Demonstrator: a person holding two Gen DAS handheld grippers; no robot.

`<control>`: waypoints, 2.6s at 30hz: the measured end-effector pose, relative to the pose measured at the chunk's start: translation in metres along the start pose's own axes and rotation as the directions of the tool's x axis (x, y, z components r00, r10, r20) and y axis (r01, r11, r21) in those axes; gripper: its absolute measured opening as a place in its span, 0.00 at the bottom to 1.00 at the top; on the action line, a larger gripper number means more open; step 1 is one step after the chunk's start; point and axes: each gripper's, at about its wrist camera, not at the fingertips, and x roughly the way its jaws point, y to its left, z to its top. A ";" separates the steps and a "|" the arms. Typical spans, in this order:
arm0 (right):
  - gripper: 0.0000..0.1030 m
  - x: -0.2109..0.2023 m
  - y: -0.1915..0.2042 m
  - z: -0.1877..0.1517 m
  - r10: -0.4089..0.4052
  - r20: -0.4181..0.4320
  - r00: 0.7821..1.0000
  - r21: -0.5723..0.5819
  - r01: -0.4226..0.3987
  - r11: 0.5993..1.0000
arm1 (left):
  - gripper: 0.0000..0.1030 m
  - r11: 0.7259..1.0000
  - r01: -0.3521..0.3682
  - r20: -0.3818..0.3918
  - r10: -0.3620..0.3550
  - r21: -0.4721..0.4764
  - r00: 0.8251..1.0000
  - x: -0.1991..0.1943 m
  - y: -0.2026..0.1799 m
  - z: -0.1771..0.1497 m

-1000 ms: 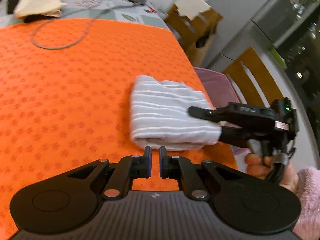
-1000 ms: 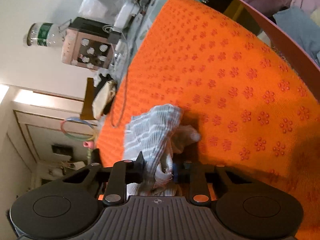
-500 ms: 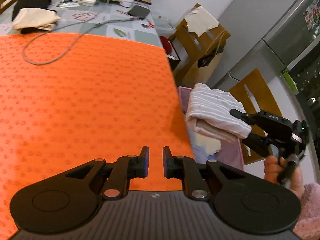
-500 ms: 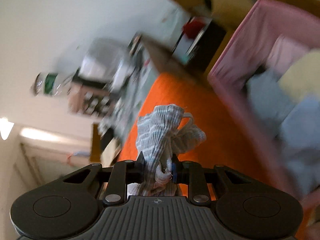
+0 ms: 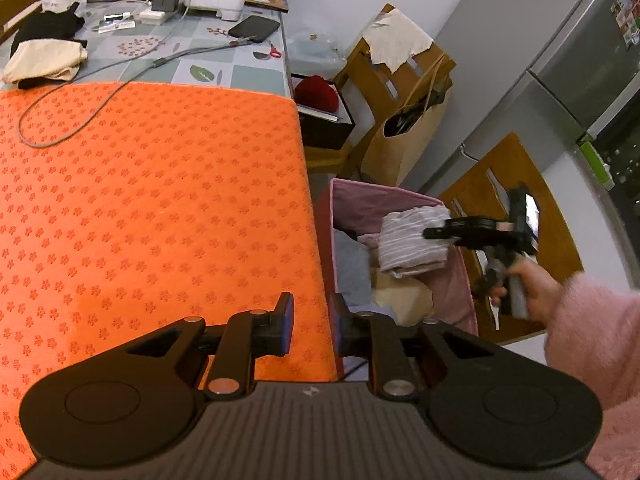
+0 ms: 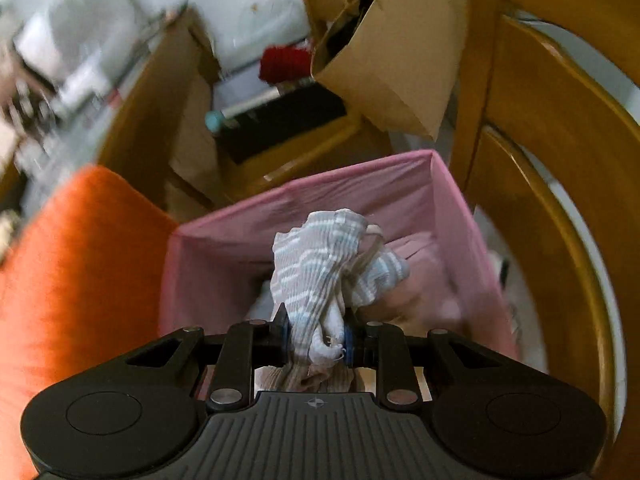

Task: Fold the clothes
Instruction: 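Carry the folded tank top with the right gripper over the pink bin, then lower the tank top into the pink bin and open the right gripper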

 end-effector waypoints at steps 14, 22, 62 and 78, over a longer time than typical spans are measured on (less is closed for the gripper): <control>0.26 0.132 -0.013 0.038 -0.170 -0.118 0.978 -0.338 0.121 0.933 | 0.22 0.999 -0.014 0.041 0.012 0.042 0.999 0.022 -0.046 0.051; 0.33 0.132 -0.021 0.009 -0.267 -0.004 0.964 -0.280 0.255 0.925 | 0.23 0.997 0.011 -0.015 -0.010 0.082 1.000 0.050 -0.060 0.065; 0.41 0.118 -0.021 -0.028 -0.319 0.157 0.935 -0.033 0.327 0.944 | 0.30 0.987 0.013 -0.054 -0.004 0.161 0.999 0.062 -0.078 0.064; 0.57 0.157 -0.011 -0.015 -0.356 0.119 0.927 -0.044 0.363 0.931 | 0.43 0.989 -0.011 -0.048 0.018 0.150 0.999 0.053 -0.080 0.051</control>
